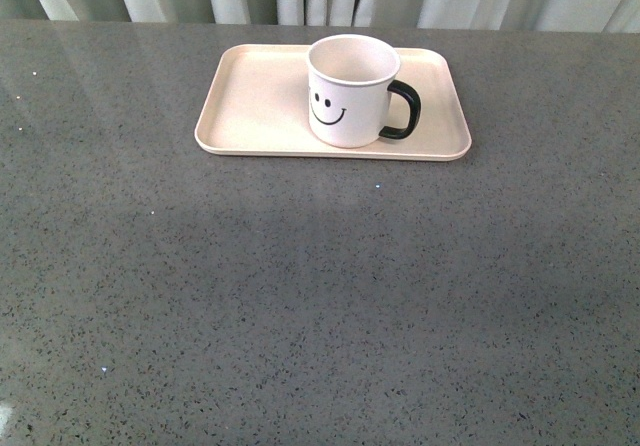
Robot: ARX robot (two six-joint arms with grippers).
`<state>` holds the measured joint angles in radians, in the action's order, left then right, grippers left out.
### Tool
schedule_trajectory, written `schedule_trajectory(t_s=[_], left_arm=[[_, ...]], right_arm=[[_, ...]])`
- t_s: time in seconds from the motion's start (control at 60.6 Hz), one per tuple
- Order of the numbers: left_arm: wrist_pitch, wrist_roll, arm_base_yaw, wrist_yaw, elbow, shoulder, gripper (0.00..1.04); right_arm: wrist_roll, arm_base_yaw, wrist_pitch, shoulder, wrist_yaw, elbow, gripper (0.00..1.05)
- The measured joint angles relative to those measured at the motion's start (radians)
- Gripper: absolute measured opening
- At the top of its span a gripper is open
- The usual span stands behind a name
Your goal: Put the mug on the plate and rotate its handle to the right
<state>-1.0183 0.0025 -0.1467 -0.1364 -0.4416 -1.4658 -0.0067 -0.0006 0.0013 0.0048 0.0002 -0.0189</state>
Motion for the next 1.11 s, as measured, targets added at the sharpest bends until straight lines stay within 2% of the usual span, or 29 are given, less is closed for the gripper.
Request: schedule_trajectory(t_s=[0.429, 0.495, 0.561, 1.106], left_arm=[[0.043, 0.000, 0.075, 0.071, 0.270, 0.311, 0.01], [0.000, 0.000, 0.114, 0.126, 0.306, 0.319, 0.01], [0.008, -0.001, 0.137, 0.129, 0.335, 0.339, 0.01], [0.336, 0.000, 0.143, 0.137, 0.426, 0.760, 0.01]], right_arm=[[0.000, 0.000, 0.000, 0.000, 0.000, 0.000, 0.96], [0.000, 0.000, 0.000, 0.000, 0.000, 0.000, 0.96], [0.000, 0.000, 0.000, 0.000, 0.000, 0.000, 0.96], [0.000, 0.000, 0.000, 0.000, 0.000, 0.000, 0.96]])
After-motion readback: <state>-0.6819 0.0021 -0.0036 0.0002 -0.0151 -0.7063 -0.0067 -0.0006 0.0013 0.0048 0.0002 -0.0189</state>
